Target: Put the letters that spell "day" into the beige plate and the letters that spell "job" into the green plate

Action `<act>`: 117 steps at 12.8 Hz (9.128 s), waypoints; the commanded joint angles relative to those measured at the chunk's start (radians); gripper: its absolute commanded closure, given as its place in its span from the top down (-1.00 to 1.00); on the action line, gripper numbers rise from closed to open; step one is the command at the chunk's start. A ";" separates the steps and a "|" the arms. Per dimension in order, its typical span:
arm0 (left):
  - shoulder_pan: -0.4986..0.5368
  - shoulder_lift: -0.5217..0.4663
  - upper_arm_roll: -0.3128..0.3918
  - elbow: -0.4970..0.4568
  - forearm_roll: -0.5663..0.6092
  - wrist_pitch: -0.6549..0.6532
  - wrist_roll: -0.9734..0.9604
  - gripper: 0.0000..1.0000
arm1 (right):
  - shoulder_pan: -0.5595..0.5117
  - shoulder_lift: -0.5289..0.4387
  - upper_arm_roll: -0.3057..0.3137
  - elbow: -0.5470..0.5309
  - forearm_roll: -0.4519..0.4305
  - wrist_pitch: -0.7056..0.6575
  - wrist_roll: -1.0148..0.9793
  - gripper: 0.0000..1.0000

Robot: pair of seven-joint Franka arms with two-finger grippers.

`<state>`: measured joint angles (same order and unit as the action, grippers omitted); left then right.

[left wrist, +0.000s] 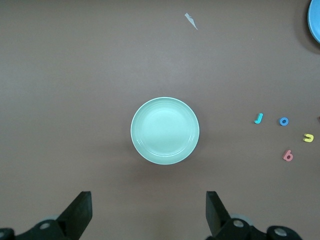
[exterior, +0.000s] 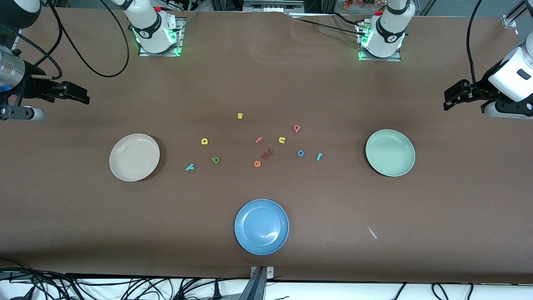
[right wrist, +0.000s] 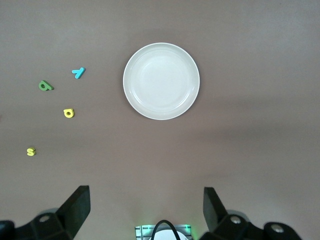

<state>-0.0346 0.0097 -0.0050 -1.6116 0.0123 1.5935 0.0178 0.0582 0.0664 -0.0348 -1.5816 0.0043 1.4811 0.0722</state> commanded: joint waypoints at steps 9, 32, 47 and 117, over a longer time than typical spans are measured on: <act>0.004 0.009 0.000 0.027 -0.026 -0.021 0.027 1.00 | 0.000 0.000 0.004 0.008 -0.017 -0.019 0.008 1.00; 0.004 0.009 0.000 0.028 -0.026 -0.021 0.027 1.00 | -0.001 0.003 0.003 0.006 -0.017 -0.019 0.008 1.00; 0.001 0.013 0.000 0.030 -0.028 -0.020 0.018 1.00 | -0.001 0.012 0.003 0.005 -0.017 -0.021 0.008 1.00; -0.392 0.664 -0.084 -0.123 -0.003 0.688 -0.211 -1.00 | 0.313 0.493 0.138 -0.406 -0.010 0.963 0.213 0.16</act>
<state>-0.4269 0.6931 -0.0913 -1.7294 0.0365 2.3001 -0.2226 0.3761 0.5419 0.1026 -2.0092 0.0107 2.4477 0.2873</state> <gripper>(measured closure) 0.885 0.419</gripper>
